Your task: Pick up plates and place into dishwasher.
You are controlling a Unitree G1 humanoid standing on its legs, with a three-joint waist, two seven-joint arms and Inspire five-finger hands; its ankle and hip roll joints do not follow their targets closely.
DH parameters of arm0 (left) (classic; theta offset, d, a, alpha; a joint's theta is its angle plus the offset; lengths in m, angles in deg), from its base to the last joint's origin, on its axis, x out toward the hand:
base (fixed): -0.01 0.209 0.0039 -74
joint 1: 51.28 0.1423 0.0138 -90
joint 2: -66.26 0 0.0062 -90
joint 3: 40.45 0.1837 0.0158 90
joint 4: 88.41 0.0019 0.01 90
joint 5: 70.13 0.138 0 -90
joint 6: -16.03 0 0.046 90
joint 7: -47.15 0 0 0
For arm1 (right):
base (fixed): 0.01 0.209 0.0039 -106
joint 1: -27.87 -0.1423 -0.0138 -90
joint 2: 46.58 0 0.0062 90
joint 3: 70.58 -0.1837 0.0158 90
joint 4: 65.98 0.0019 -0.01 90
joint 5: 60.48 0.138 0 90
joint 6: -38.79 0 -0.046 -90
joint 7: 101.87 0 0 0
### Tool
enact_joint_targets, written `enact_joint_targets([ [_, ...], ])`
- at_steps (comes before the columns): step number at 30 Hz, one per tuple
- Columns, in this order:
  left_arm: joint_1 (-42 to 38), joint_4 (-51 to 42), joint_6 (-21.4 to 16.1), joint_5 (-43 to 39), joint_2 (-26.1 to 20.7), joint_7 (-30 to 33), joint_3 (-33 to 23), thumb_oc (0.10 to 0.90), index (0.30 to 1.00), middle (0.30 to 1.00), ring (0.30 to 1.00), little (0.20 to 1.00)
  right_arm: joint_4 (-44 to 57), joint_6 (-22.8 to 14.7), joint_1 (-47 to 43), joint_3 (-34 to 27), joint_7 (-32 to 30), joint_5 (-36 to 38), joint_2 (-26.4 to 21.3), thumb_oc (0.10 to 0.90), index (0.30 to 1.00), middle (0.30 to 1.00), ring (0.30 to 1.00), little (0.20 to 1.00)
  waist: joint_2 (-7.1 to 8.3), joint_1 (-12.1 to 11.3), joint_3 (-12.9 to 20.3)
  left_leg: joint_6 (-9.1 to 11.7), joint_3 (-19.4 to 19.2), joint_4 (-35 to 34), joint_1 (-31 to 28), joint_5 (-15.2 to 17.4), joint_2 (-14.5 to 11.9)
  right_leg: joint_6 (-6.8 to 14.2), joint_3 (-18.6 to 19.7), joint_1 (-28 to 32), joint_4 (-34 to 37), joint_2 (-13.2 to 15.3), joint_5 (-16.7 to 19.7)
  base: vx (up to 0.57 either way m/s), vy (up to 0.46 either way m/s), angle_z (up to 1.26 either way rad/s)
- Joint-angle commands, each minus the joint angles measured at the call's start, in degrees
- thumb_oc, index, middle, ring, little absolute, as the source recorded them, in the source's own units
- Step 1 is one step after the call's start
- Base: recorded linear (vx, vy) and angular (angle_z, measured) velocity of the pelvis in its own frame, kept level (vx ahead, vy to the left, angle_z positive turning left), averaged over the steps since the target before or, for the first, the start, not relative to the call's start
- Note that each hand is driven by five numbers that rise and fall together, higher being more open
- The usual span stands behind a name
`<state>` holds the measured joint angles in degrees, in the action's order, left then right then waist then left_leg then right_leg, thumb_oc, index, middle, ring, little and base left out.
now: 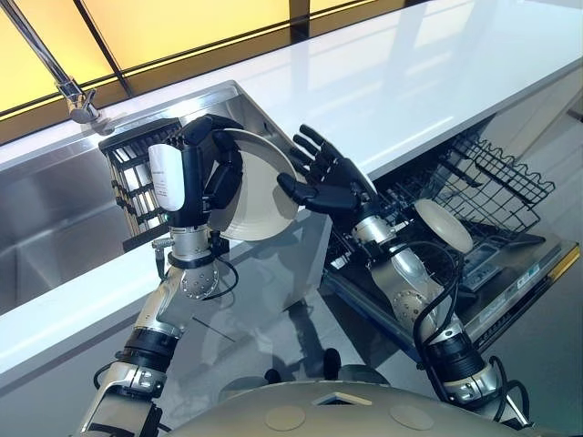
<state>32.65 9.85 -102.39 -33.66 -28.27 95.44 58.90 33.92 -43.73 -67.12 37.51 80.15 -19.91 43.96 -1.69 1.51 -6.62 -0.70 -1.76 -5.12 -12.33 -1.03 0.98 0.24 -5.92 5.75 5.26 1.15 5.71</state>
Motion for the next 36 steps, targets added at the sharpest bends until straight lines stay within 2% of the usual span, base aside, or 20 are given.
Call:
enact_joint_targets([
  [1,-3.91,2.45,-3.54,0.03,-4.3,5.69,-1.9,0.1,0.3,0.3,0.3,0.2,2.13,-3.54,-2.85,-1.6,2.37,2.33,2.88,0.8,0.9,0.9,0.9,0.9,1.51,-0.3,5.1,-1.96,0.34,0.12,1.19,4.45,2.69,2.59,-2.12,2.34,-1.83,-0.97,-7.59,0.0,0.0,0.0],
  [6,-6.16,2.24,-3.4,0.57,-4.12,6.86,-0.87,0.1,0.3,0.3,0.3,0.2,1.09,0.62,-4.3,-0.24,3.05,6.9,3.45,0.8,0.9,0.9,0.9,0.9,1.69,-0.23,5.15,-2.07,0.42,0.12,1.09,4.43,2.71,2.58,-2.07,2.44,-1.83,-0.87,-7.57,0.0,0.0,0.0],
  [9,-7.82,1.27,-2.91,0.74,-3.98,7.26,0.07,0.1,0.3,0.3,0.3,0.2,0.17,0.73,-4.9,1.03,3.08,7.33,4.07,0.8,0.9,0.9,0.9,0.9,1.74,-0.24,5.33,-2.09,0.49,0.12,1.06,4.44,2.74,2.64,-2.14,2.59,-1.68,-0.82,-7.54,0.0,0.0,0.0],
  [14,-10.79,0.14,-1.29,-0.64,-3.23,6.08,2.37,0.1,0.3,0.3,0.3,0.2,0.1,-0.78,-6.97,2.87,1.86,7.12,5.22,0.8,0.9,0.9,0.9,0.9,1.65,-0.37,5.46,-2.08,0.47,0.12,1.08,4.37,2.7,2.76,-2.27,2.64,-1.5,-0.7,-7.45,0.0,0.0,0.0],
  [21,-13.13,0.12,-0.85,-1.62,-2.19,4.39,5.31,0.1,0.3,0.3,0.3,0.2,0.65,-2.62,-9.63,4.69,0.65,6.78,6.11,0.8,0.9,0.9,0.9,0.9,1.54,-0.32,5.29,-2.04,0.49,0.12,1.12,4.37,2.72,2.65,-1.9,2.72,-1.36,-0.88,-7.6,0.0,0.0,0.0],
  [27,-17.59,-1.84,0.83,-1.86,-1.62,3.48,8.42,0.1,0.3,0.3,0.3,0.2,1.43,-6.05,-13.32,5.55,-0.73,5.89,6.52,0.8,0.9,0.9,0.9,0.9,1.27,-0.01,5.46,-1.91,0.23,0.12,1.4,4.46,2.51,2.64,-1.72,2.5,-0.94,-1.1,-7.57,-0.04,-0.04,-0.01],
  [35,-20.05,-2.79,2.01,-2.98,-1.54,2.33,8.88,0.1,0.3,0.3,0.3,0.2,2.41,-8.74,-16.3,5.07,-2.74,3.36,7.37,0.8,0.9,0.9,0.9,0.9,0.86,0.21,6.26,-1.61,-0.71,0.12,1.92,4.47,2.29,2.6,-1.35,2.0,-0.26,-1.5,-7.37,-0.04,-0.048,-0.04],
  [36,-20.22,-2.96,2.0,-3.19,-1.58,2.18,8.87,0.1,0.3,0.3,0.3,0.2,2.56,-8.94,-16.47,5.02,-3.22,3.01,7.36,0.674,0.792,0.792,0.792,0.774,0.79,0.32,6.33,-1.59,-0.79,0.12,1.97,4.47,2.25,2.54,-1.11,1.95,-0.26,-1.59,-7.42,-0.04,-0.025,-0.02],
])
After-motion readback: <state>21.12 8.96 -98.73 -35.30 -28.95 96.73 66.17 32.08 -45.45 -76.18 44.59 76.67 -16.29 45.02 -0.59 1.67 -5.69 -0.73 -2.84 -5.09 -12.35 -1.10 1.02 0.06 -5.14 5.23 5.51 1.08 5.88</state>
